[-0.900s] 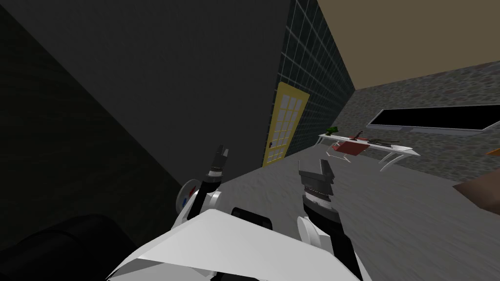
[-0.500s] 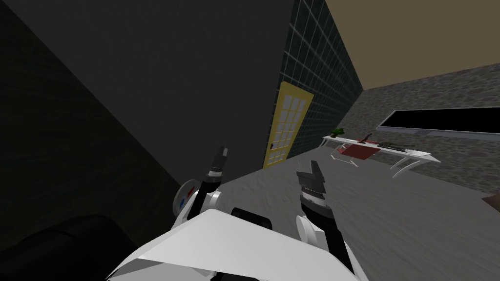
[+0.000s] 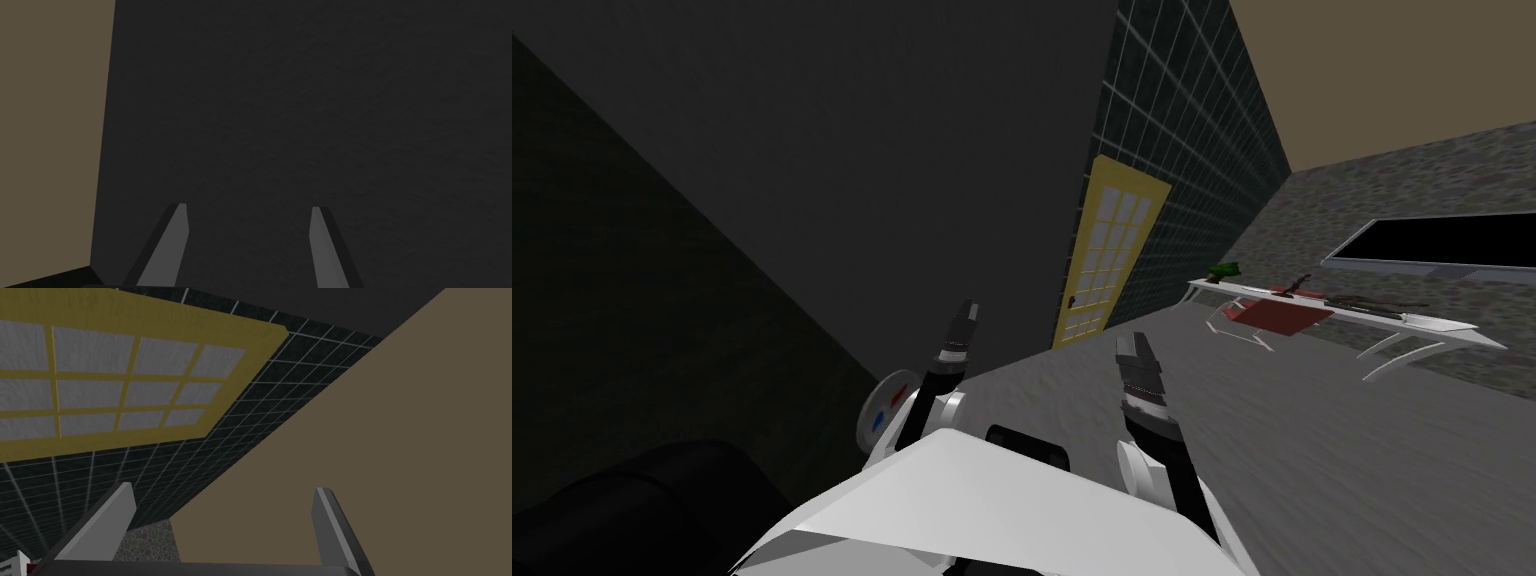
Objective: Pull the door open
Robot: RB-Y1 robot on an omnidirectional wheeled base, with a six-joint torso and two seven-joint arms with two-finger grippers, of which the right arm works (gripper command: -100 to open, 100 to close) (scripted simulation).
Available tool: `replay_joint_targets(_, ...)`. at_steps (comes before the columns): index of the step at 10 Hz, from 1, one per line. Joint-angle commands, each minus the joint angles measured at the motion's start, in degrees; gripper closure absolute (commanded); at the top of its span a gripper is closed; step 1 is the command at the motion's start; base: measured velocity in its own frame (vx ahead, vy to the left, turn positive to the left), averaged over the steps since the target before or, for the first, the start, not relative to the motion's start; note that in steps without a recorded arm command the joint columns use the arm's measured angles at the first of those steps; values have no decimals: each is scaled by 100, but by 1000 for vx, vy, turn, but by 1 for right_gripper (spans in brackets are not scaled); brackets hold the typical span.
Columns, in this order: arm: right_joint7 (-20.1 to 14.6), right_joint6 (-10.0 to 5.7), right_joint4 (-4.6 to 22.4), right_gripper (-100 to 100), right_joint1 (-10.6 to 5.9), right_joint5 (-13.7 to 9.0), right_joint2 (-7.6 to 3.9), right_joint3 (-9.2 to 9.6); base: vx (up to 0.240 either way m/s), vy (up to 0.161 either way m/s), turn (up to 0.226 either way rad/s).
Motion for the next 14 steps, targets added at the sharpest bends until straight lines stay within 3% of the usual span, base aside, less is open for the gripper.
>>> replay_joint_targets(1, 192, -46, 188, -100, -55, 54, -38, -32, 104, -66, 85)
replay_joint_targets(14, 1501, -424, 1746, -100, -578, 441, -252, -304, 89, -65, 71)
